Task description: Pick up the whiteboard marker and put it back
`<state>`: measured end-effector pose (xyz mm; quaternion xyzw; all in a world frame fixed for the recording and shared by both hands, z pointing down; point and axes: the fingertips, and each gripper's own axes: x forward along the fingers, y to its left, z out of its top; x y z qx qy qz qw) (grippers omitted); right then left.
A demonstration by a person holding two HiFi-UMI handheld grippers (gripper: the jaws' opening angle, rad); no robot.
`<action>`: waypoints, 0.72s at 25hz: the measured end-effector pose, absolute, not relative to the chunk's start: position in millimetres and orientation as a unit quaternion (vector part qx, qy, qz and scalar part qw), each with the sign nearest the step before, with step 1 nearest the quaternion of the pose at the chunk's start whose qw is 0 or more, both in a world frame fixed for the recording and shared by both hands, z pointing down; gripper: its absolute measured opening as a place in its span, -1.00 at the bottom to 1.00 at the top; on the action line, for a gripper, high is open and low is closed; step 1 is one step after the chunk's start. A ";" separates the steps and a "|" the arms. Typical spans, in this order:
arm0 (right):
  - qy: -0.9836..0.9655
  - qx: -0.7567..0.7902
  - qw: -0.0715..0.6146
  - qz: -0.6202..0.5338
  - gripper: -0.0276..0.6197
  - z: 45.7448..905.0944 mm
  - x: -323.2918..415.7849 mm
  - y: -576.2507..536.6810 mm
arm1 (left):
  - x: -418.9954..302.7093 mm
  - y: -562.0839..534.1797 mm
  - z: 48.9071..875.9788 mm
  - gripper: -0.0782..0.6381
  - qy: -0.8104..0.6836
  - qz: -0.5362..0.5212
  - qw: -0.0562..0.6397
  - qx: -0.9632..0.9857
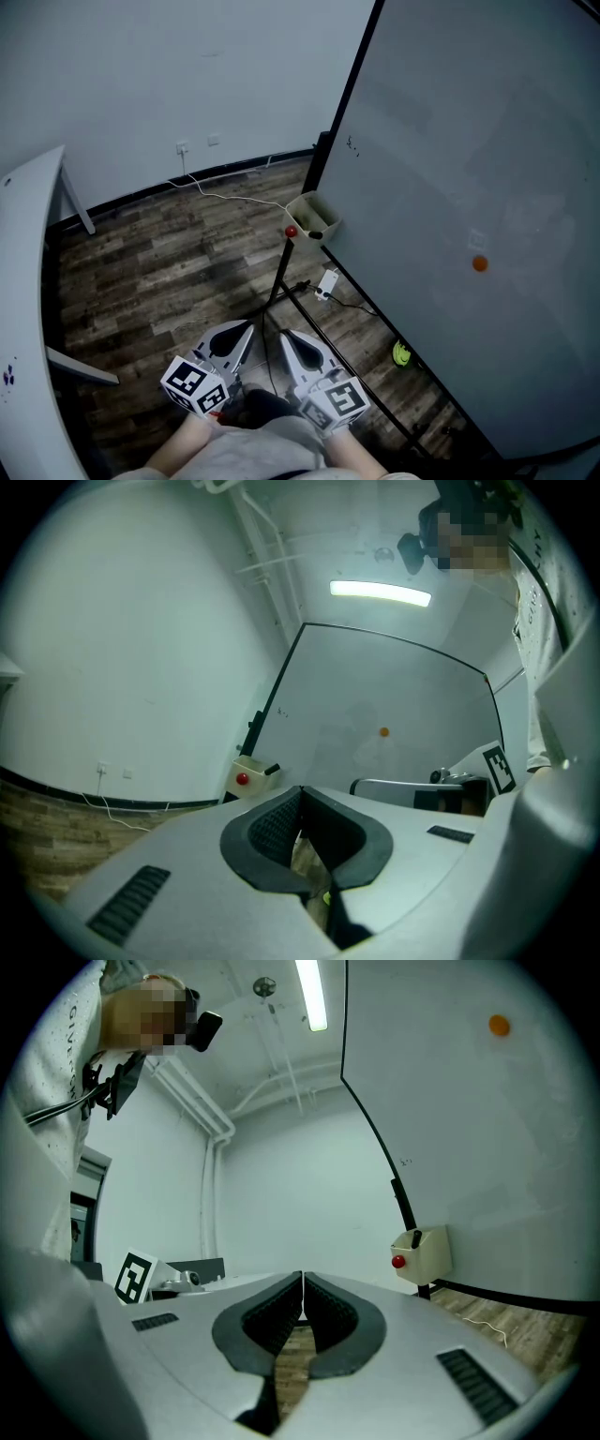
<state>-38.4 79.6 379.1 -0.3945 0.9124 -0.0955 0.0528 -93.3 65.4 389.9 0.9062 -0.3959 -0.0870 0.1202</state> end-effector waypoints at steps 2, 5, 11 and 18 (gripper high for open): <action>0.911 -0.399 0.053 -0.094 -0.85 379.2 -34.6 74.8 | -91.1 59.1 389.5 -0.74 -0.395 -0.087 0.120 0.907; 0.909 -0.405 0.053 -0.089 -0.85 379.0 -31.4 66.0 | -88.1 49.8 387.1 -0.74 -0.391 -0.086 0.118 0.909; 0.904 -0.417 0.049 -0.078 -0.85 379.2 -25.3 36.4 | -78.8 20.8 386.5 -0.74 -0.378 -0.085 0.114 0.915; 0.901 -0.427 0.032 -0.069 -0.85 387.8 -14.9 -5.2 | -63.4 -24.7 389.7 -0.74 -0.369 -0.083 0.121 0.918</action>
